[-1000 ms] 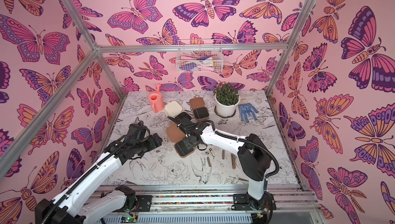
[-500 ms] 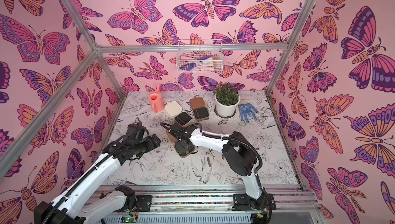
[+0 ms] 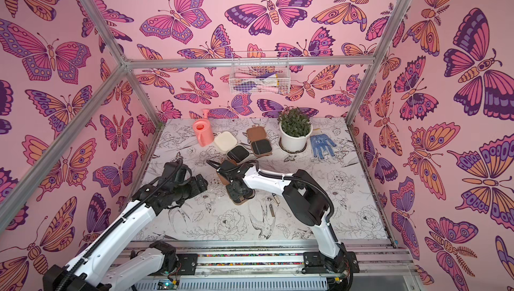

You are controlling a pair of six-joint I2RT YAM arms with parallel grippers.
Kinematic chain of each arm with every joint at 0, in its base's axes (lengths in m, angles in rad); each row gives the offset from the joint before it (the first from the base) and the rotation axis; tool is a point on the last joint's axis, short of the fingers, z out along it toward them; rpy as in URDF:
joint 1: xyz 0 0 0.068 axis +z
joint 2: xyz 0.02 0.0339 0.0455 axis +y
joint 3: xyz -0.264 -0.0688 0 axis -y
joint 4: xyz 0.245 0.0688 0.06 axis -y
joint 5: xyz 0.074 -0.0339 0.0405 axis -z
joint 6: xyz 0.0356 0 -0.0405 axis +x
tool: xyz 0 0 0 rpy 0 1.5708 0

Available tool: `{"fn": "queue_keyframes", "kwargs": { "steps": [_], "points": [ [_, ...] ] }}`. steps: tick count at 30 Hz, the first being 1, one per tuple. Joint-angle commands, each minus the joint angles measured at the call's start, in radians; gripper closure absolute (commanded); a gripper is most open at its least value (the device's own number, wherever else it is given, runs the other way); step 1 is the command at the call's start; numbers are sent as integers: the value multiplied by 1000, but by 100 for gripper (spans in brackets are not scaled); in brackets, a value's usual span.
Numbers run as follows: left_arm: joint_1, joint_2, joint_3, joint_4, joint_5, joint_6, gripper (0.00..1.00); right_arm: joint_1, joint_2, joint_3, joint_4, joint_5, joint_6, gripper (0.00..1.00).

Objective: Organize nail clipper sets
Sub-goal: Place the nail clipper in the storage box.

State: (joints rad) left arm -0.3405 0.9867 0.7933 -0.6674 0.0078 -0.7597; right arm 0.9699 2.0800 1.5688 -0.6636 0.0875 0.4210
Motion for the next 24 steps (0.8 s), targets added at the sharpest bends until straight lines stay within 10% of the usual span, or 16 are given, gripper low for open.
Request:
{"fn": "queue_keyframes", "kwargs": {
  "steps": [1, 24],
  "points": [
    [6, -11, -17, -26, 2, 8, 11, 1, 17, 37, -29, 23, -2, 89],
    [9, 3, -21, -25, 2, 8, 11, -1, 69, 69, -73, 37, -25, 89]
  ]
}}
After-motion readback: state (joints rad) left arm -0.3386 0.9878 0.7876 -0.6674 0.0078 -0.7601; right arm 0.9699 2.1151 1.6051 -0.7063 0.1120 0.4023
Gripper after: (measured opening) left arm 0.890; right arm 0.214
